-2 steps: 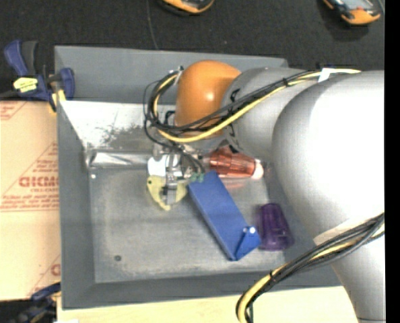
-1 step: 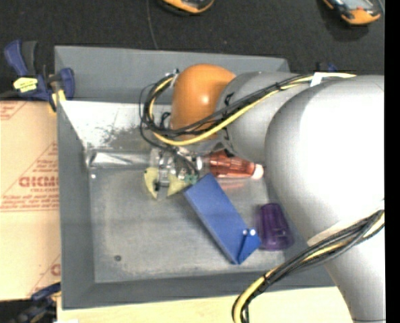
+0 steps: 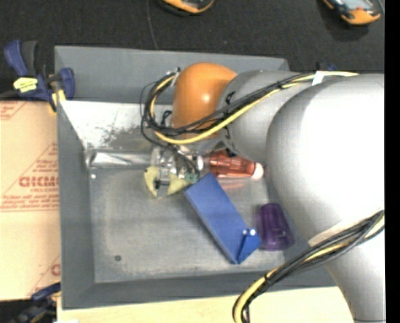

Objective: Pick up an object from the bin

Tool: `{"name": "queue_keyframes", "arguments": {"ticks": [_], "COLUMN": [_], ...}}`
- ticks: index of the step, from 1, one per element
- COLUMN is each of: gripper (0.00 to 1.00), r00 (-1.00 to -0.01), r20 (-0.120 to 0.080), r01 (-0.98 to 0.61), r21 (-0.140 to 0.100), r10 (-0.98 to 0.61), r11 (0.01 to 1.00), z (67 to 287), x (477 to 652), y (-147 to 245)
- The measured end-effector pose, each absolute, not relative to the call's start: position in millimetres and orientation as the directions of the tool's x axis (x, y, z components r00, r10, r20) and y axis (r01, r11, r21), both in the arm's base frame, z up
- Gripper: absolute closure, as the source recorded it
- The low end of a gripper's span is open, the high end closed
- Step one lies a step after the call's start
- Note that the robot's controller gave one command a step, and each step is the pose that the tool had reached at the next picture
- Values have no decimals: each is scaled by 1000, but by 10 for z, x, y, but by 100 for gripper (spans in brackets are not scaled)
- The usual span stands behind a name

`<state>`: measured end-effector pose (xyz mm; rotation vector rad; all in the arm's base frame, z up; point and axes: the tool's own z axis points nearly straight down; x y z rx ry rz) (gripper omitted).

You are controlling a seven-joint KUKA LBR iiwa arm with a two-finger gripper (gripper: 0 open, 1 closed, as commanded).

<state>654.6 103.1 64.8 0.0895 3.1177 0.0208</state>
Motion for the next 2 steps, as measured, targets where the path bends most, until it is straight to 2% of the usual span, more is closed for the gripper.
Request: {"name": "queue_keyframes", "arguments": {"ticks": [1,2], "gripper": [100,100], "r00": [-999,-999], "r20": [-18,-20], "r01": [41,49], "r21": [9,12], "r10": [41,49], "r11": [999,999], "z": [1310,2066], "x": [6515,6414], "y": [1029,913]}}
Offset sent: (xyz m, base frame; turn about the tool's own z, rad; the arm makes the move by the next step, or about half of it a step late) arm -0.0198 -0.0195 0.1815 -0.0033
